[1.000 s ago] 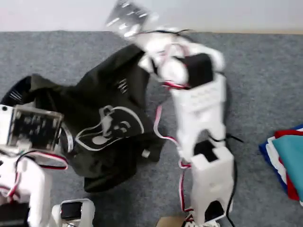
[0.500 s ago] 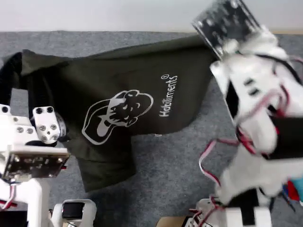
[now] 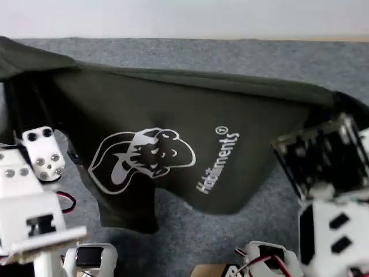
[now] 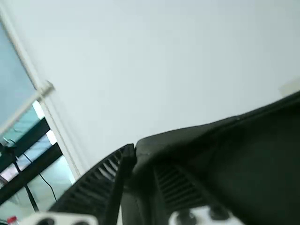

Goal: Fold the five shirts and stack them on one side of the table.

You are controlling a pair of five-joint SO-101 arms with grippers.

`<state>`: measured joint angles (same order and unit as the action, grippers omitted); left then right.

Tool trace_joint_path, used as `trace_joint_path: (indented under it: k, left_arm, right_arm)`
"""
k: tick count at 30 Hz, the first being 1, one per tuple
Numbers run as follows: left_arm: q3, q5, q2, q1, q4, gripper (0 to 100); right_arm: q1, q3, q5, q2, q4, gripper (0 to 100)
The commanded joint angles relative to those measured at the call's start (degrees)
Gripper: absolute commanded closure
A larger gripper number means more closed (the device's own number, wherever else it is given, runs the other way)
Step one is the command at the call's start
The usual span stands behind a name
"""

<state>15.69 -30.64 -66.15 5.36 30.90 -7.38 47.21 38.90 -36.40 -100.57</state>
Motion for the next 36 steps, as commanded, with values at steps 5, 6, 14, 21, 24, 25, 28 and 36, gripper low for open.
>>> trace_joint_path:
  k: [5, 6, 14, 21, 24, 25, 28, 36]
  left_arm:
    - [-2.2, -0.6, 0.1, -0.2, -6.7, 95]
    - [-2.2, -0.6, 0.0, -0.2, -6.7, 95]
    - [3.1, -0.6, -1.1, 0.0, -0.2, 95]
    - [14.0, -0.5, -0.8, -0.2, 1.1, 100]
    - [17.9, -0.5, -1.0, -0.2, 1.1, 100]
    - [18.9, -0.5, -1.0, -0.2, 1.1, 100]
    - [22.3, -0.5, -0.8, -0.2, 1.1, 100]
    - [42.9, -0.5, 0.1, -0.2, -18.1, 100]
  right_arm:
    - [-5.6, -0.3, -0.3, -3.4, -1.9, 98.8]
    - [-5.6, -0.3, -0.3, -3.7, -1.9, 98.8]
    - [-5.4, -2.2, -0.4, -1.3, -1.8, 98.8]
    - [-4.5, -6.1, -0.7, 6.2, -1.8, 98.8]
    - [-1.9, -7.7, -0.7, 8.1, -1.8, 98.8]
    - [-1.1, -8.2, -0.7, 8.6, -1.8, 98.8]
    - [2.3, -10.7, -0.7, 10.0, -1.6, 98.8]
    - [5.8, -23.8, -3.3, 14.5, 8.8, 98.8]
